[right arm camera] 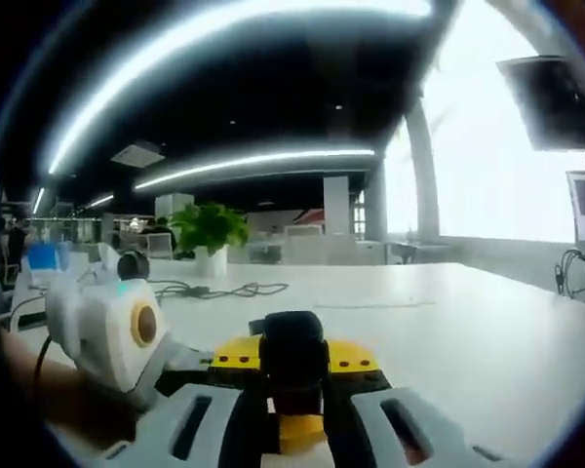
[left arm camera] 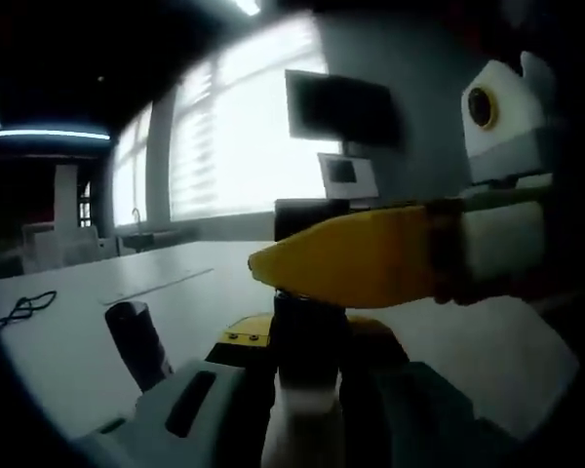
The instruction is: Pick up cosmetic bottle twist off cap place on table pick up cap screw tight cap place on table
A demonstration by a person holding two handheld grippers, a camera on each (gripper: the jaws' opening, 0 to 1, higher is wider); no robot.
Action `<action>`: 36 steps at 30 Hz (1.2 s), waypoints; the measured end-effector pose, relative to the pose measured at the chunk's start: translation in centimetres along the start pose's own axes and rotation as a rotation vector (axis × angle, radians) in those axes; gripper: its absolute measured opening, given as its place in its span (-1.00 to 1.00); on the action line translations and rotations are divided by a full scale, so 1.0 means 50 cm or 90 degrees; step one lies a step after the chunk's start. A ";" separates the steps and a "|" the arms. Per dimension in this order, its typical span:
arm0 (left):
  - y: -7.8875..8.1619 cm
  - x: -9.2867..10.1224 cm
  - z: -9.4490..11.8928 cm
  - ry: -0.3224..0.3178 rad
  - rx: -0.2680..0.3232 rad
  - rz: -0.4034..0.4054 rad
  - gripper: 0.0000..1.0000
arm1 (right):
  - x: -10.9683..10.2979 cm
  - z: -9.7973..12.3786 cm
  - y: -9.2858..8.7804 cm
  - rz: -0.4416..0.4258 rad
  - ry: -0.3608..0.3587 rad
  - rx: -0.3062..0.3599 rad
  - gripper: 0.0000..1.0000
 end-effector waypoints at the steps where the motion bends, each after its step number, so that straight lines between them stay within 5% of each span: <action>1: 0.000 -0.001 0.000 0.001 0.000 0.000 -0.71 | -0.007 -0.003 -0.003 -0.002 0.016 -0.004 -0.57; 3: 0.000 -0.001 0.000 -0.001 0.001 -0.003 -0.71 | -0.014 -0.006 0.000 -0.014 0.037 0.011 -0.29; 6: -0.001 -0.004 0.000 -0.001 0.001 0.005 -0.71 | -0.016 -0.003 0.007 -0.010 0.044 0.022 -0.24; 18: -0.003 -0.016 0.000 0.000 -0.002 0.041 -0.71 | 0.046 0.047 0.099 -0.039 0.084 0.109 -0.26; 23: -0.005 -0.013 -0.001 -0.012 -0.003 0.067 -0.71 | 0.097 0.050 0.120 0.012 0.114 0.121 -0.30; 29: -0.002 0.018 -0.002 -0.077 0.003 0.071 -0.71 | 0.138 0.034 0.117 0.018 0.178 0.106 -0.33; 36: -0.001 0.031 0.002 -0.106 0.004 0.072 -0.71 | 0.176 0.031 0.149 0.041 0.236 0.149 -0.37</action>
Point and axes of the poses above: the point that each gripper's makers call its tool centre point, and the gripper's own axes: z roughly backward along the fingers, x roughly to its right, y roughly out of its top, the point moved 2 cm from there along z, roughly backward along the fingers, and after that the axes turned 3 degrees about -x, right-handed, at the moved point
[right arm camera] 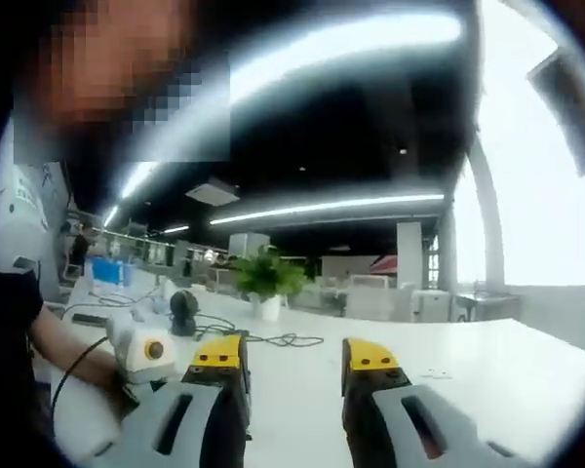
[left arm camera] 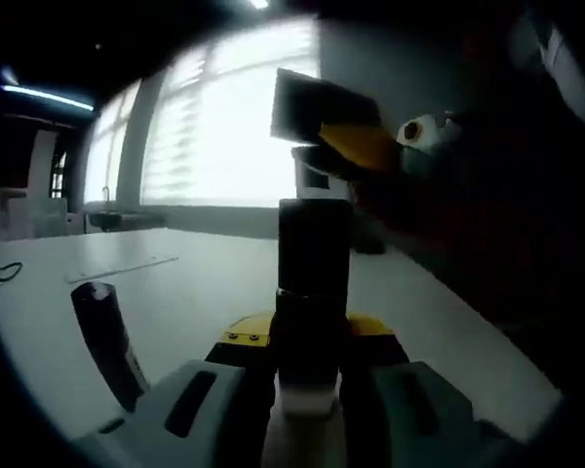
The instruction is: Pick up cosmetic bottle twist off cap place on table pick up cap screw tight cap place on table
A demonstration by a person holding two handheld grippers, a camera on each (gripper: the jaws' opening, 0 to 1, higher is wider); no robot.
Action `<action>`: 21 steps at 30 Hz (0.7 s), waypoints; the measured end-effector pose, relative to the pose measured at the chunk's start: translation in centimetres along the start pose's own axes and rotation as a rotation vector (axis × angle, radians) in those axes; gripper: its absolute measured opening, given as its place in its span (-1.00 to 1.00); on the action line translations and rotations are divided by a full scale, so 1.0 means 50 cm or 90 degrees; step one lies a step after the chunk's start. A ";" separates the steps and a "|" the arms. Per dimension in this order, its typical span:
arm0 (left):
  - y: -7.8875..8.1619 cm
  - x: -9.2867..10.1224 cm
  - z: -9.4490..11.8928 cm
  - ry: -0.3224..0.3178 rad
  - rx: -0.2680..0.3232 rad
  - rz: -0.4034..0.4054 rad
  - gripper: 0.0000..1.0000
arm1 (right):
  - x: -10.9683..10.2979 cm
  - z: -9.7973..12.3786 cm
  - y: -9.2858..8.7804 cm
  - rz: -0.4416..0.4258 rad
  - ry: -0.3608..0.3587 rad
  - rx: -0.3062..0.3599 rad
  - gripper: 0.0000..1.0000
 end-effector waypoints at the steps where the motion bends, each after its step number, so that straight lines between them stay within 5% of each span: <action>1: 0.000 0.002 0.000 -0.002 0.000 -0.009 -0.71 | 0.004 -0.001 0.002 0.002 0.000 -0.002 -0.37; 7: 0.002 0.011 0.001 -0.011 0.007 -0.047 -0.71 | 0.005 -0.004 -0.010 0.009 -0.004 -0.011 -0.41; 15: 0.000 0.004 0.000 -0.001 0.002 -0.011 -0.70 | -0.035 -0.006 -0.034 -0.065 0.136 -0.031 -0.43; 21: 0.001 0.005 -0.001 -0.001 0.002 -0.010 -0.70 | -0.065 -0.012 -0.040 -0.023 0.231 -0.066 -0.47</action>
Point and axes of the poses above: the point that each gripper's makers call its tool centre point, and the gripper's own axes: z roughly backward along the fingers, x roughly to its right, y roughly out of its top, the point moved 2 cm from there along z, roughly backward along the fingers, and after that the axes turned 3 degrees about -x, right-handed, at the moved point
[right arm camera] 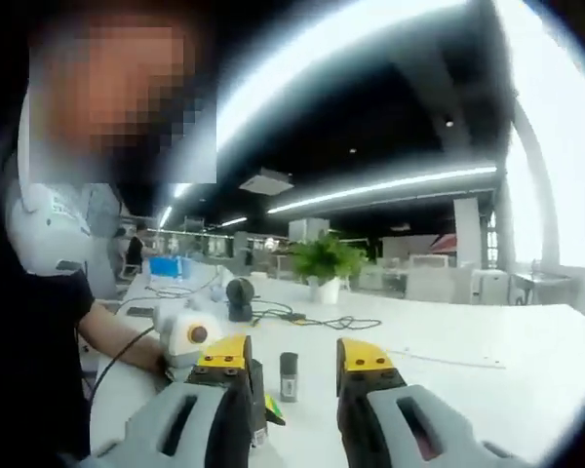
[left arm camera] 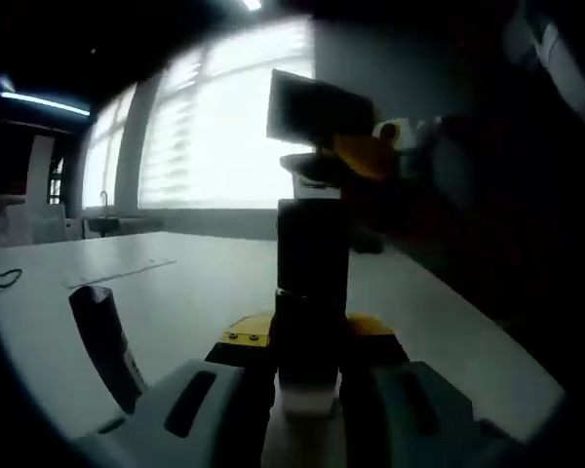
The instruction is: Pick up cosmetic bottle twist off cap place on table pick up cap screw tight cap place on table
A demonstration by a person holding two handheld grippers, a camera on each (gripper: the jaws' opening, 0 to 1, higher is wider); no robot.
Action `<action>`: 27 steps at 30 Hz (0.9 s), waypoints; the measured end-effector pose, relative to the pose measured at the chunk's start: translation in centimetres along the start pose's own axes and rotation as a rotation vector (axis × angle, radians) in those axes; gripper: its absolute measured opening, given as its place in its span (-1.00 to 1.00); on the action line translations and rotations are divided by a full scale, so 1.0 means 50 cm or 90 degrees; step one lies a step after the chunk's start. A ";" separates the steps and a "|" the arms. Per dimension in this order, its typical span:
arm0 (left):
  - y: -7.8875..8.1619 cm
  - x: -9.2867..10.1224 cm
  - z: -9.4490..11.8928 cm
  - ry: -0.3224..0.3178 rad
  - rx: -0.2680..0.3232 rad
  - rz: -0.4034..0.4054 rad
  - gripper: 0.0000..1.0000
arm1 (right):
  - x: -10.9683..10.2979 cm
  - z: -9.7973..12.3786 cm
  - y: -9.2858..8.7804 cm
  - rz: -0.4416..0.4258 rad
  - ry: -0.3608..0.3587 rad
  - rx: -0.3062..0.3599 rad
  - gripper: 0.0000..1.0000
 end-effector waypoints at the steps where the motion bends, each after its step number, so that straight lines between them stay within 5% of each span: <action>1: 0.000 0.000 0.000 0.000 0.000 0.000 -0.70 | -0.001 -0.004 -0.002 -0.003 0.011 -0.002 -0.47; 17: 0.000 -0.003 -0.001 -0.003 0.000 0.003 -0.71 | 0.002 -0.027 -0.024 -0.015 0.214 -0.108 -0.48; 27: -0.001 -0.013 -0.001 0.006 0.000 0.013 -0.70 | -0.014 -0.053 -0.047 -0.006 0.268 -0.122 -0.49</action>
Point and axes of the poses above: the point that each gripper's makers call its tool centre point, and the gripper's own axes: z roughly backward along the fingers, x roughly to its right, y roughly out of its top, the point moved 2 cm from there along z, roughly backward along the fingers, and after that the axes turned 3 degrees about -x, right-handed, at the moved point
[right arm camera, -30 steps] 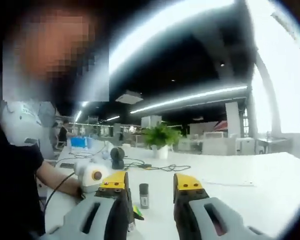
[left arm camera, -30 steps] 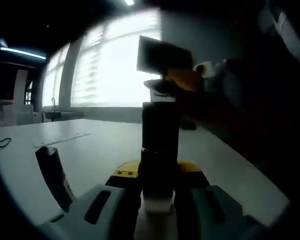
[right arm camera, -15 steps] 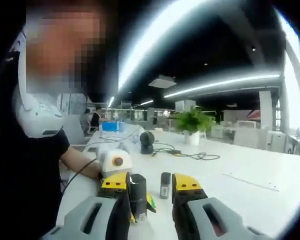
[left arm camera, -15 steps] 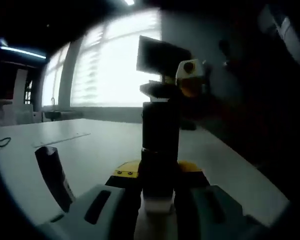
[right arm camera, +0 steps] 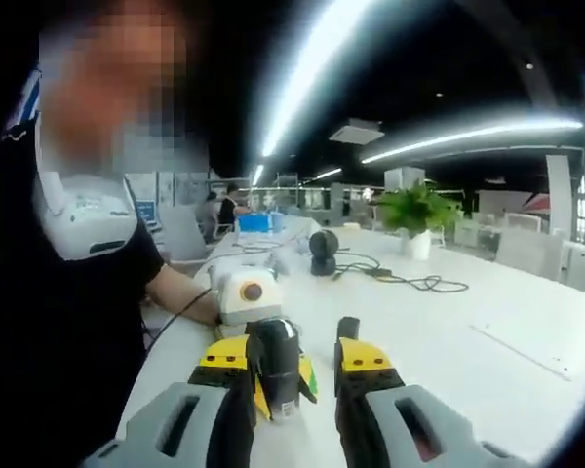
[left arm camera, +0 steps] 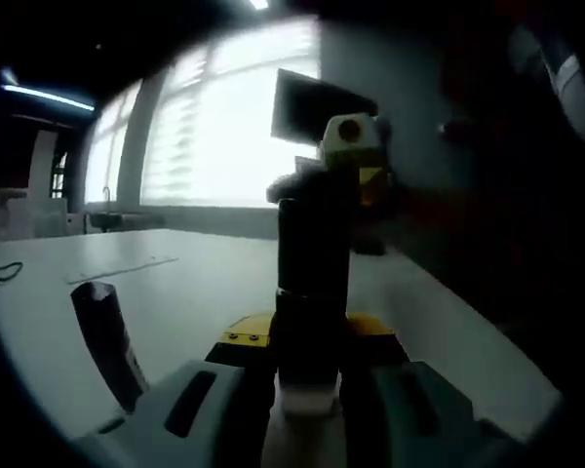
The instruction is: Pick up cosmetic bottle twist off cap place on table pick up cap screw tight cap place on table
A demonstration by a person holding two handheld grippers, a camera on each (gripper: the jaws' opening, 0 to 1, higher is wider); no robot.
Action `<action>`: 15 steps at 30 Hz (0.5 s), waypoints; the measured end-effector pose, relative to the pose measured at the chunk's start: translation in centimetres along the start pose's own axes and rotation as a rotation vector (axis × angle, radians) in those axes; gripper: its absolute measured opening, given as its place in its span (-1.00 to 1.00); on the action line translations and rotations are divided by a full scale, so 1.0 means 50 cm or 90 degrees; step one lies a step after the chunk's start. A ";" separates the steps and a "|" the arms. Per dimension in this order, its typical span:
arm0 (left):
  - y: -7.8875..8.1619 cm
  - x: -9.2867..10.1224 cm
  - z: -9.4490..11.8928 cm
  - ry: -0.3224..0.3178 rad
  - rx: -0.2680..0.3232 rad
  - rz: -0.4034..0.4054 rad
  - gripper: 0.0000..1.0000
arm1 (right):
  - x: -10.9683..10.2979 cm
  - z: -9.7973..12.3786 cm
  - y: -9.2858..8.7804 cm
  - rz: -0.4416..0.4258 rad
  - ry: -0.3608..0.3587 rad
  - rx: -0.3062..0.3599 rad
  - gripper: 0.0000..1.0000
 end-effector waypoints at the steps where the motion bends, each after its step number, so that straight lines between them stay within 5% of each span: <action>1: 0.000 0.001 0.000 -0.001 0.000 -0.002 -0.70 | -0.002 -0.002 0.000 -0.001 0.007 0.004 -0.49; 11: -0.001 0.000 0.000 -0.001 0.001 0.001 -0.70 | -0.024 -0.045 -0.044 0.001 0.080 -0.019 -0.48; 15: -0.002 -0.001 -0.001 -0.002 0.000 0.003 -0.70 | -0.019 -0.064 -0.034 -0.021 0.105 0.012 -0.51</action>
Point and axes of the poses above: the point that each gripper's makers call its tool centre point, and the gripper's own axes: z roughly backward along the fingers, x roughly to its right, y roughly out of its top, the point moved 2 cm from there along z, roughly backward along the fingers, and after that the axes turned 3 degrees about -x, right-handed, at the moved point
